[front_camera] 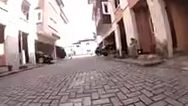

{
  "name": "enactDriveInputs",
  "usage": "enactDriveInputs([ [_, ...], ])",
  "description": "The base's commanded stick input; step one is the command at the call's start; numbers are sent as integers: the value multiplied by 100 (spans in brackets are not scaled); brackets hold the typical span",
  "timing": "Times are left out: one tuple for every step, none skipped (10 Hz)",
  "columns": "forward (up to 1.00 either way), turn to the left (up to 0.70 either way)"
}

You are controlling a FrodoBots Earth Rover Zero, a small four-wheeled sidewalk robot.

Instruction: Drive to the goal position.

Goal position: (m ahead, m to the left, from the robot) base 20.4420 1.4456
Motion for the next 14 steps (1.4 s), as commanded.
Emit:
enactDriveInputs([
  [70, 0],
  [70, 0],
  [70, 0],
  [70, 0],
  [70, 0],
  [70, 0],
  [70, 0],
  [70, 0],
  [70, 0],
  [70, 0],
  [70, 0],
  [70, 0],
  [70, 0],
  [70, 0],
])
